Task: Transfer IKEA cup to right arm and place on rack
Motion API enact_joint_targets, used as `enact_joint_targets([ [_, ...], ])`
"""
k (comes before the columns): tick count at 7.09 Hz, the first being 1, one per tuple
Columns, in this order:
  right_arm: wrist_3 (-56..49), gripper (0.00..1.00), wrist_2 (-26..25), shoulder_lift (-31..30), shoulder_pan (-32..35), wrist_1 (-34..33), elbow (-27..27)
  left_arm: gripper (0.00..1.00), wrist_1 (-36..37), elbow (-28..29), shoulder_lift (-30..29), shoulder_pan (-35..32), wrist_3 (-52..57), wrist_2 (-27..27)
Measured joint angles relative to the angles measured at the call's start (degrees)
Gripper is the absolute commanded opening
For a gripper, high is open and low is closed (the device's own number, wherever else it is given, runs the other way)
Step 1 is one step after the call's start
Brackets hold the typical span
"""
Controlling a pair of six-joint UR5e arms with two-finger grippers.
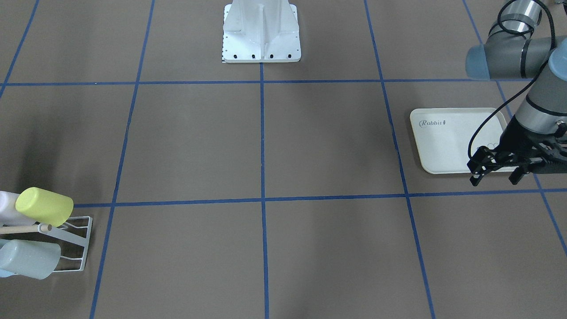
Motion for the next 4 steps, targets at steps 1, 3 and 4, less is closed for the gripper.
enact_joint_targets([
  [1, 1.2, 0.98, -0.04, -0.73, 0.0, -0.51, 2.28, 1.0, 0.87, -0.07, -0.05, -0.55, 1.63, -1.58],
  [3, 3.16, 0.98, -1.42, -4.38, 0.09, -5.26, 10.26, 1.0, 8.4, -1.81, -0.18, -2.78, 10.75, -2.86],
  [4, 3.42, 0.98, -3.6, -7.81, 0.1, -8.3, 16.06, 1.0, 12.62, -2.63, -0.14, -4.96, 15.94, -4.47],
])
